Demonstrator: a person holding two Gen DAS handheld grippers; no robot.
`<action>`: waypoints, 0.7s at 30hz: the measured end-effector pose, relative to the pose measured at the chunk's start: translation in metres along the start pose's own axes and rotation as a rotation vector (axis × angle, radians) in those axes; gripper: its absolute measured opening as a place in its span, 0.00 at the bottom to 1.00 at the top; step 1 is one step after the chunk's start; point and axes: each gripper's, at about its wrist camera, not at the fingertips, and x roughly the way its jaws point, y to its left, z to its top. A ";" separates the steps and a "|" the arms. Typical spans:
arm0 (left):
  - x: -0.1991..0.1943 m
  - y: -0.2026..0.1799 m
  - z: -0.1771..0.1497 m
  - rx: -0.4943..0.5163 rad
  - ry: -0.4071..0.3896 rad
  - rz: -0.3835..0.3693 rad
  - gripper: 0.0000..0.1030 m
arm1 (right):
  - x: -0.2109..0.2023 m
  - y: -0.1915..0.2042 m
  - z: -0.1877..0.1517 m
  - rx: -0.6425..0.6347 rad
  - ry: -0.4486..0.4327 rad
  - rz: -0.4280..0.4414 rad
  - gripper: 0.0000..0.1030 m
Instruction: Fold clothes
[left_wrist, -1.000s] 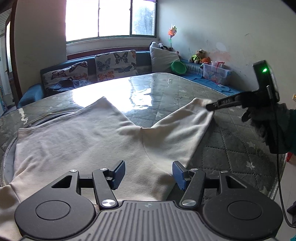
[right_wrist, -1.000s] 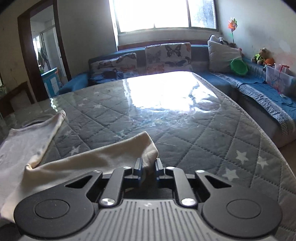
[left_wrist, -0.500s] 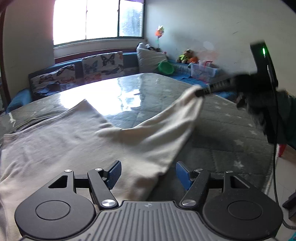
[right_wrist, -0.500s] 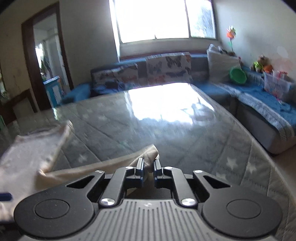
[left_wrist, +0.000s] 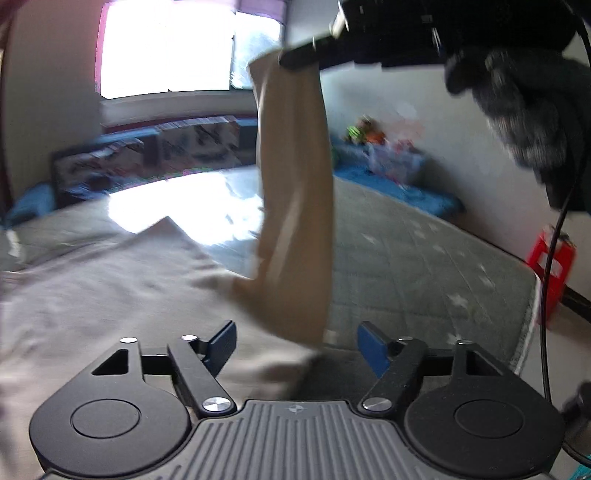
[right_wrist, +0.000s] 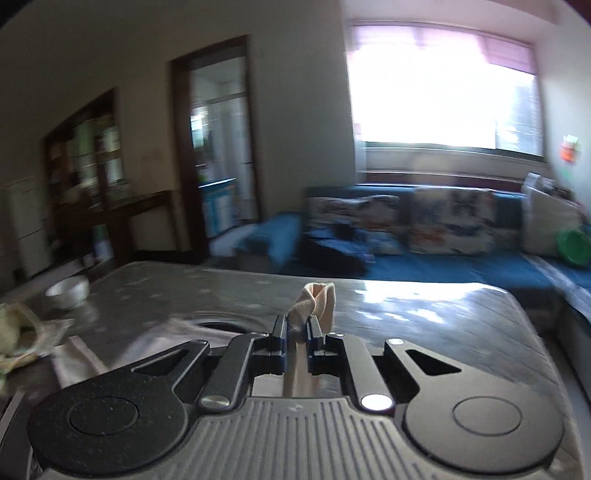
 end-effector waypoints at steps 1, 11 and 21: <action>-0.010 0.010 -0.002 -0.018 -0.007 0.024 0.75 | 0.005 0.013 0.003 -0.019 0.006 0.034 0.08; -0.075 0.088 -0.040 -0.217 -0.002 0.265 0.75 | 0.087 0.112 -0.025 -0.104 0.170 0.287 0.08; -0.080 0.096 -0.045 -0.263 -0.007 0.300 0.75 | 0.100 0.127 -0.063 -0.126 0.287 0.339 0.21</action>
